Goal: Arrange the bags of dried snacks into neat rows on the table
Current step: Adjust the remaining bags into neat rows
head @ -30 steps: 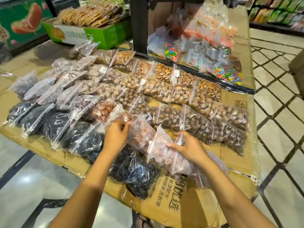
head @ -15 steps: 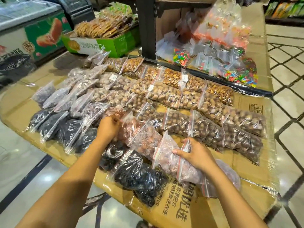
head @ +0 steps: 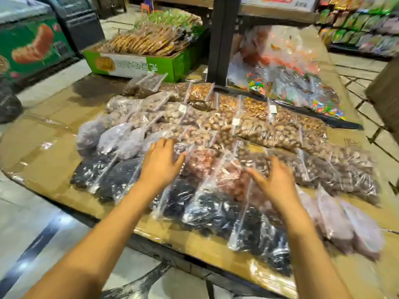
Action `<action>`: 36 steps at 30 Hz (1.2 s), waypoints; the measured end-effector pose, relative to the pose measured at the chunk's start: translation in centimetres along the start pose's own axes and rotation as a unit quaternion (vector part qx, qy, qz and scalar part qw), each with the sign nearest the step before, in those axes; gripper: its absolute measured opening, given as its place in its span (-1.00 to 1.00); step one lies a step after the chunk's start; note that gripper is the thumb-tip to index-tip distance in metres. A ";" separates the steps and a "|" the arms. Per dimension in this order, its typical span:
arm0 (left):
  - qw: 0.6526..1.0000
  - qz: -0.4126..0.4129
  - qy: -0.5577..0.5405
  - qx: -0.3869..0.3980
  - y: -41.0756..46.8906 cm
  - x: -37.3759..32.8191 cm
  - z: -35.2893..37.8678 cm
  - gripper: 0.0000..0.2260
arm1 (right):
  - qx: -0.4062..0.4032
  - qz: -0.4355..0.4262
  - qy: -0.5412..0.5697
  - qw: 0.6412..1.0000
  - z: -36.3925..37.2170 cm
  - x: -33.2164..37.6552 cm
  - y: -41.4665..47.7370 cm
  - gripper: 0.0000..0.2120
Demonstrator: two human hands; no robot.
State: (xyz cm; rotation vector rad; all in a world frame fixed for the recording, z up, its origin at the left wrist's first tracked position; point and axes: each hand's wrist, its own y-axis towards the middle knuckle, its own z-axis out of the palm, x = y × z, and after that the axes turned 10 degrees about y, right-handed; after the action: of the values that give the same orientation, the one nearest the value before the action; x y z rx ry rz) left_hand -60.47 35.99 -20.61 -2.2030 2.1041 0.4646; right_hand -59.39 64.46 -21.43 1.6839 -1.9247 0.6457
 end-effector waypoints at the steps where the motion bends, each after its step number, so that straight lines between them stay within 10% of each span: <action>1: 1.000 0.012 0.020 -0.010 -0.3 2.3 -0.7 -0.61 | 0.004 0.005 0.003 1.000 2.0 2.1 -0.9 -0.20; 28: 0.996 0.037 0.067 0.054 14.5 45.1 -9.4 -0.19 | -0.005 0.004 -0.067 0.998 32.6 40.9 10.2 -0.41; 36: 0.973 0.183 0.027 0.142 20.1 52.9 -7.3 -0.32 | -0.173 0.106 -0.067 0.977 39.1 43.6 5.9 -0.42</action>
State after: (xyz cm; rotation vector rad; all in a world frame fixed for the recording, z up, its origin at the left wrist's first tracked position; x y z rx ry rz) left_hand -77.80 -18.26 -23.89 -1.7004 2.4350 0.1086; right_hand -72.45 7.08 -23.34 1.3470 -2.1845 0.2533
